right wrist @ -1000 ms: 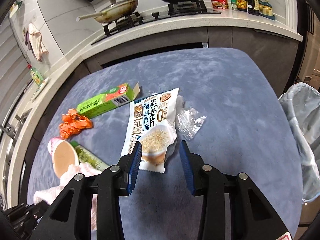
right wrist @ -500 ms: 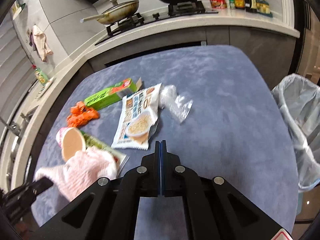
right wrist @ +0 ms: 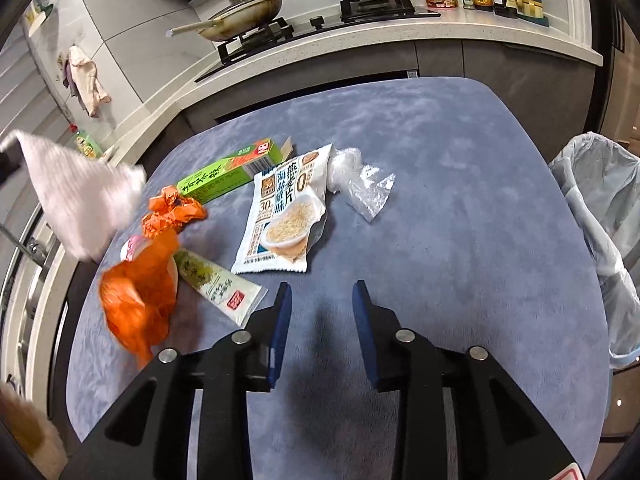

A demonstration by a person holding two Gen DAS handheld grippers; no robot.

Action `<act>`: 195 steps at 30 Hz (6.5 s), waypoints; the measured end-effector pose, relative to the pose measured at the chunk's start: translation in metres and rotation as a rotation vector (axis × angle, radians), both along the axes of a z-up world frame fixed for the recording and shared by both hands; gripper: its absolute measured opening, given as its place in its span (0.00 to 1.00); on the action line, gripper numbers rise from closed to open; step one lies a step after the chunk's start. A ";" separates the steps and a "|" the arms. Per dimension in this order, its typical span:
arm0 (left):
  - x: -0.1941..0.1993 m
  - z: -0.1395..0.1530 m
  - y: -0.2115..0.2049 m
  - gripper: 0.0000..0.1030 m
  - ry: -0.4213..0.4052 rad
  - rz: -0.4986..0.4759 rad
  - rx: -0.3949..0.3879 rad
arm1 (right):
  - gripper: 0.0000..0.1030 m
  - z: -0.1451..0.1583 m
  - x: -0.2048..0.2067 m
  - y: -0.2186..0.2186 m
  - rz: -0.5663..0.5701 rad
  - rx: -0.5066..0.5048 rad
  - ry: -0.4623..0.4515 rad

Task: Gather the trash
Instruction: 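Carry the towel and snack packet over the bin and release both, then grasp the orange chip bag with the left gripper and lift it, then grasp the clear plastic wrap with the right gripper while the left gripper holds the chip bag, then carry the chip bag and plastic wrap over the bin and release both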

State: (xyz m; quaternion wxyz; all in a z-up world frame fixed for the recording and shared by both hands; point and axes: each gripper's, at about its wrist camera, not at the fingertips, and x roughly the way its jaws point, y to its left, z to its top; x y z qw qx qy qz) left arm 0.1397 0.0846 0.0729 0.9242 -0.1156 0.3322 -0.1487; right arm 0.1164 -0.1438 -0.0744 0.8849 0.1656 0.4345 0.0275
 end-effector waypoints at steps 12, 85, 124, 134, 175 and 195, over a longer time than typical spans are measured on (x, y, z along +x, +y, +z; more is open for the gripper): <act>0.032 -0.013 0.031 0.03 0.033 0.067 -0.007 | 0.37 -0.016 0.053 0.003 0.001 0.020 0.014; -0.011 -0.064 -0.351 0.56 0.069 -0.445 0.059 | 0.36 0.036 -0.119 -0.264 -0.476 -0.072 -0.080; -0.011 -0.156 -0.048 0.90 0.287 0.126 0.231 | 0.41 0.036 -0.088 -0.050 -0.144 -0.070 -0.019; -0.009 -0.160 -0.044 0.56 0.330 0.032 0.114 | 0.41 0.024 -0.070 -0.040 -0.117 -0.072 0.012; -0.011 -0.113 -0.050 0.40 0.238 -0.057 0.110 | 0.04 0.012 0.013 -0.054 -0.079 0.046 -0.052; -0.059 -0.086 -0.238 0.40 0.174 -0.410 0.123 | 0.04 0.037 -0.160 -0.210 -0.414 -0.013 -0.062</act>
